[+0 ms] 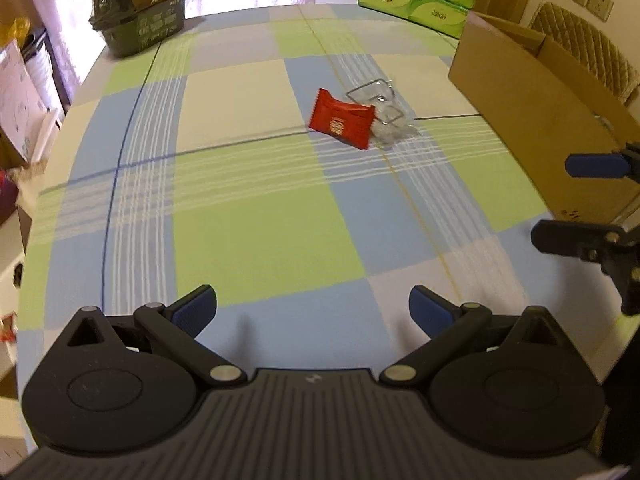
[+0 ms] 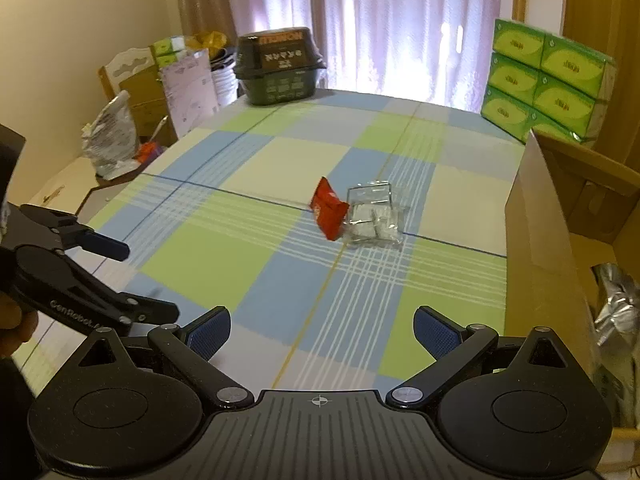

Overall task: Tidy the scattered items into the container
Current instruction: 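Move both open tools back over the red packet and clear box, then grasp the clear plastic box with right while left grasps the red packet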

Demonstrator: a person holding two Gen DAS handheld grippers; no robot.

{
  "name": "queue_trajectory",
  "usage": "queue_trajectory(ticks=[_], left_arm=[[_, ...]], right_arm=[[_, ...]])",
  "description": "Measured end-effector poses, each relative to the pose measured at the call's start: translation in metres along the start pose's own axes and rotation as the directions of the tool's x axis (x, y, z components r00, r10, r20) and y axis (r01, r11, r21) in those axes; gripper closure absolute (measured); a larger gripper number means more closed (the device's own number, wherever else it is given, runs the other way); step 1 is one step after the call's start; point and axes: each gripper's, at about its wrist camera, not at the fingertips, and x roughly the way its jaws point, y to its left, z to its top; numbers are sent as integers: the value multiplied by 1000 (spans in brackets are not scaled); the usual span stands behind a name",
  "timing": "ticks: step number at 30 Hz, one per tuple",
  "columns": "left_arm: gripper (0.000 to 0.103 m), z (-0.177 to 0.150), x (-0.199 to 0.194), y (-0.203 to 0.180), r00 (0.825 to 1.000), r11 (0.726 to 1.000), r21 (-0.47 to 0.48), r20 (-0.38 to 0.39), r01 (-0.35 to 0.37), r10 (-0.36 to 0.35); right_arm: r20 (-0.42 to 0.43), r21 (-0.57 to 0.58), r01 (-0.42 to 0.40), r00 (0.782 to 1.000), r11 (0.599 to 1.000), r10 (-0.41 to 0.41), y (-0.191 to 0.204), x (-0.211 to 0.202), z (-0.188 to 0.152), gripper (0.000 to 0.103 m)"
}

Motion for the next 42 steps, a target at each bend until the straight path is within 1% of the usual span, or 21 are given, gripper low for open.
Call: queue_trajectory(ticks=[7, 11, 12, 13, 14, 18, 19, 20, 21, 22, 23, 25, 30, 36, 42], left_arm=[[2, 21, 24, 8, 1000, 995, 97, 8, 3, -4], [2, 36, 40, 11, 1000, 993, 117, 17, 22, -24], [2, 40, 44, 11, 999, 992, 121, 19, 26, -28], [2, 44, 48, 12, 999, 992, 127, 21, 26, -29], [2, 48, 52, 11, 999, 991, 132, 19, 24, -27], [2, 60, 66, 10, 999, 990, 141, 21, 33, -36], [2, 62, 69, 10, 999, 989, 142, 22, 35, -38], [2, 64, 72, 9, 999, 989, 143, 23, 37, -40], [2, 67, 75, 8, 999, 989, 145, 25, 39, -43], [2, 68, 78, 8, 999, 988, 146, 26, 40, -44], [2, 70, 81, 7, 999, 988, 147, 26, 42, -46], [2, 73, 87, 6, 999, 988, 152, 24, 42, -46], [2, 78, 98, 5, 998, 986, 162, 24, 47, -51], [2, 84, 108, 6, 998, 986, 155, 29, 54, -59], [2, 87, 112, 8, 998, 987, 150, 37, 53, -59]], right_arm=[[1, -9, 13, 1000, 1000, -13, -12, 36, 21, 1], [3, -28, 28, 1000, 999, -28, -21, 59, 37, 1], [4, -32, 36, 999, 999, -35, -23, 65, 40, 7], [1, -36, 39, 999, 999, -39, -27, 71, 43, 23], [-11, -39, 38, 999, 999, -38, -30, 78, 46, 28], [-40, -52, 61, 997, 997, -63, -41, 101, 55, 29], [-44, -59, 63, 997, 996, -65, -43, 106, 56, 31], [-48, -63, 59, 997, 996, -62, -45, 110, 57, 36], [-55, -66, 53, 997, 996, -56, -46, 114, 57, 45], [-64, -68, 49, 997, 996, -53, -47, 118, 58, 48], [-71, -68, 46, 996, 997, -51, -48, 123, 58, 48], [-78, -64, 33, 996, 997, -38, -51, 130, 58, 55], [-83, -64, 20, 996, 998, -25, -53, 143, 59, 55], [-72, -99, 19, 997, 995, -26, -47, 154, 60, 55], [-48, -124, 44, 998, 991, -50, -46, 163, 62, 54]])
